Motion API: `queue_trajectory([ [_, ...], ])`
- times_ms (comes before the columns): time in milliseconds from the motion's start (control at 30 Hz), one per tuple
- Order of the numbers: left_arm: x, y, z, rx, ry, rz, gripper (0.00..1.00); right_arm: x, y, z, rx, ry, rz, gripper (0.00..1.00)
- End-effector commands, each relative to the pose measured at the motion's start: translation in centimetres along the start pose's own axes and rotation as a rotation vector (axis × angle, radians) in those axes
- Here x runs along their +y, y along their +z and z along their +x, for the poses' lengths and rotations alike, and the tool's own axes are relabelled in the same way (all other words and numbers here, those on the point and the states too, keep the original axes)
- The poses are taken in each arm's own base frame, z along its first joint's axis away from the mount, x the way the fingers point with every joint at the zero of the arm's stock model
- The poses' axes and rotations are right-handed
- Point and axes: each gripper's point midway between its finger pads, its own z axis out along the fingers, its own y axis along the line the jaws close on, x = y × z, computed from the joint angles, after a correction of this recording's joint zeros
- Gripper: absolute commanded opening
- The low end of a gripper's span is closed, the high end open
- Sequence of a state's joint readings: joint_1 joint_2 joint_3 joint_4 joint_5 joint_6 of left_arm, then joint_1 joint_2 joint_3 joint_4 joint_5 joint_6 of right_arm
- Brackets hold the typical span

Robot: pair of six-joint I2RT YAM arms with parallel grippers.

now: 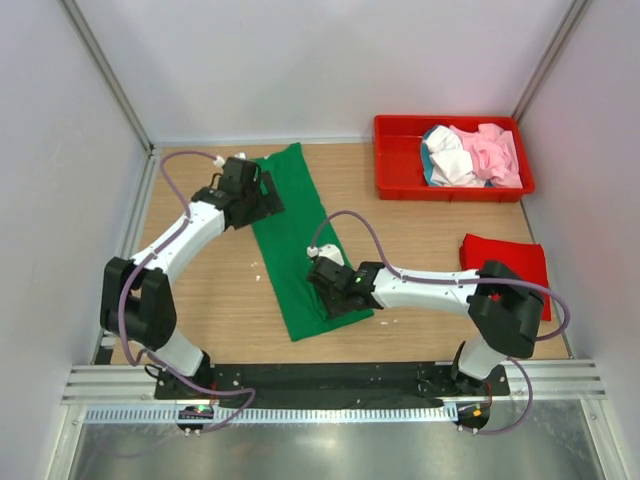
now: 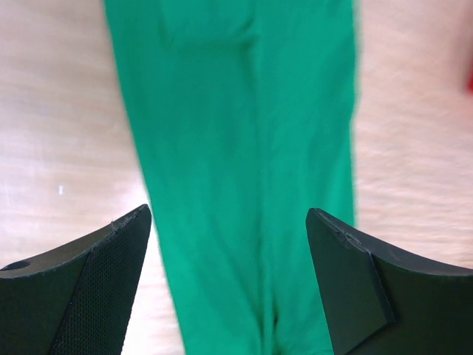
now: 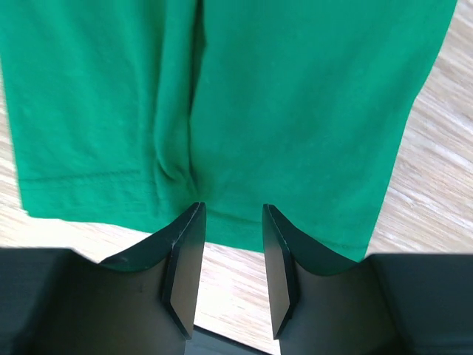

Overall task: Fold and stack the t-shirts
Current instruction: Fold the tshirt

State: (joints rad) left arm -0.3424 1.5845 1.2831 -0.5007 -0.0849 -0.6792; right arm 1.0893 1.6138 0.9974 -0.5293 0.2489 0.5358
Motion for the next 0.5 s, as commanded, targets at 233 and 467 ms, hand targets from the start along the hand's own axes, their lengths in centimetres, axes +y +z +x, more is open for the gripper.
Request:
queue_trajectory([
  [233,0.9,-0.3,5.4,-0.004,-0.134,-0.006,0.86,2.5,-1.8,-3.1,-0.108,0.036,-0.118,0.43],
  [467,1.4,0.3,7.3,0.023,-0.172,-0.004,0.84,2.5,-0.6,-2.2,-0.079,0.024,-0.105,0.42],
])
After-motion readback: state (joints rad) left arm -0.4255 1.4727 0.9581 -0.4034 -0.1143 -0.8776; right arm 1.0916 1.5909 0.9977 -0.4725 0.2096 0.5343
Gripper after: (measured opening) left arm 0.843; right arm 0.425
